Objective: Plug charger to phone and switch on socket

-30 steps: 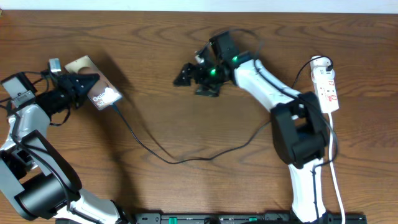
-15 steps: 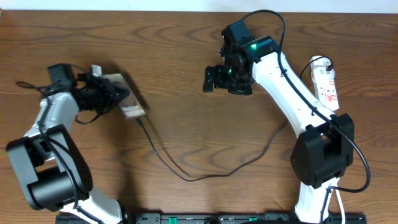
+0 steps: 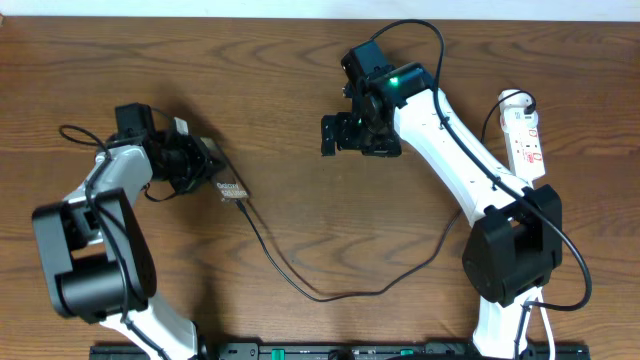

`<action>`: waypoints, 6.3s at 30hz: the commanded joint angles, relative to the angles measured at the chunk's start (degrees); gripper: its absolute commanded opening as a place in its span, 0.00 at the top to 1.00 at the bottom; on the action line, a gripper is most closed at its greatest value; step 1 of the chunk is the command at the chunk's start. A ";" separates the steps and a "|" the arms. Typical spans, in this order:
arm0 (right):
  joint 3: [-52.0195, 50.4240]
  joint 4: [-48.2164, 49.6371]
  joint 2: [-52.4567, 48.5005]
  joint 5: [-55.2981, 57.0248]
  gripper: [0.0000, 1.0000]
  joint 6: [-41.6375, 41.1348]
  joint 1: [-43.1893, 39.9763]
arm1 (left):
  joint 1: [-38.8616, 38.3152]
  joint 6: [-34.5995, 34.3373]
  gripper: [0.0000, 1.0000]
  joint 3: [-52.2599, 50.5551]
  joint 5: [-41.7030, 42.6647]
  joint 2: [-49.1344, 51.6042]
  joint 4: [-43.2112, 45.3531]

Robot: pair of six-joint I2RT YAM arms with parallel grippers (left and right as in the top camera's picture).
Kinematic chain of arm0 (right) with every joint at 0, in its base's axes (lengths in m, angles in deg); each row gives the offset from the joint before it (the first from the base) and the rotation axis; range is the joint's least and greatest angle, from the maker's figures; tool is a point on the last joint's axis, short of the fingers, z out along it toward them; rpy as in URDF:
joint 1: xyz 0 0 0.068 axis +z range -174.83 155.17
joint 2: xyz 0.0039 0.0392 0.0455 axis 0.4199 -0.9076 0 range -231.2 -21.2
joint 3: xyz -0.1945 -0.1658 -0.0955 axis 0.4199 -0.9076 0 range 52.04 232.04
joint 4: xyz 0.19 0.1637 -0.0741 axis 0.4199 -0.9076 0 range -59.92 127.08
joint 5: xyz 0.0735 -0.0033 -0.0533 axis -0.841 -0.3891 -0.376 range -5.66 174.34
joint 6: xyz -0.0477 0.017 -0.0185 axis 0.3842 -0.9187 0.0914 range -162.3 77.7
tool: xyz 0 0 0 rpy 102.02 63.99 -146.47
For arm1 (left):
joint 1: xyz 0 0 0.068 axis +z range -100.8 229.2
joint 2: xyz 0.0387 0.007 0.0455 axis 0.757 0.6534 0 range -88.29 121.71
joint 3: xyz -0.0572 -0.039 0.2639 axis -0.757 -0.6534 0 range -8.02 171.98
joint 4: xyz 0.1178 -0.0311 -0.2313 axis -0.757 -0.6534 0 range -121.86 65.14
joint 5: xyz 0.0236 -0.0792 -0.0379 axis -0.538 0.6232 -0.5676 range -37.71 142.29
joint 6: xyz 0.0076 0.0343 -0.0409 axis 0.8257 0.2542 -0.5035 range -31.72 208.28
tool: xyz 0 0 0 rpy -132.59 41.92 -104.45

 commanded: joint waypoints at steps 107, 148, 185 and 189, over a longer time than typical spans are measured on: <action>0.55 -2.19 0.24 3.69 0.01 0.94 0.98 | -13.88 -2.08 0.14 1.73 -35.69 -33.94 -18.51; 26.47 -26.27 0.61 27.98 0.01 3.02 -17.33 | -23.21 -1.84 0.11 2.29 -43.41 -33.92 -18.49; 11.91 -10.12 0.35 -9.84 0.01 40.68 -57.42 | -23.21 -1.86 0.11 2.29 -43.41 -33.92 -18.84; 5.44 -5.88 0.35 -9.92 0.01 38.10 -57.40 | -23.21 -1.84 0.11 2.29 -43.41 -33.92 -18.86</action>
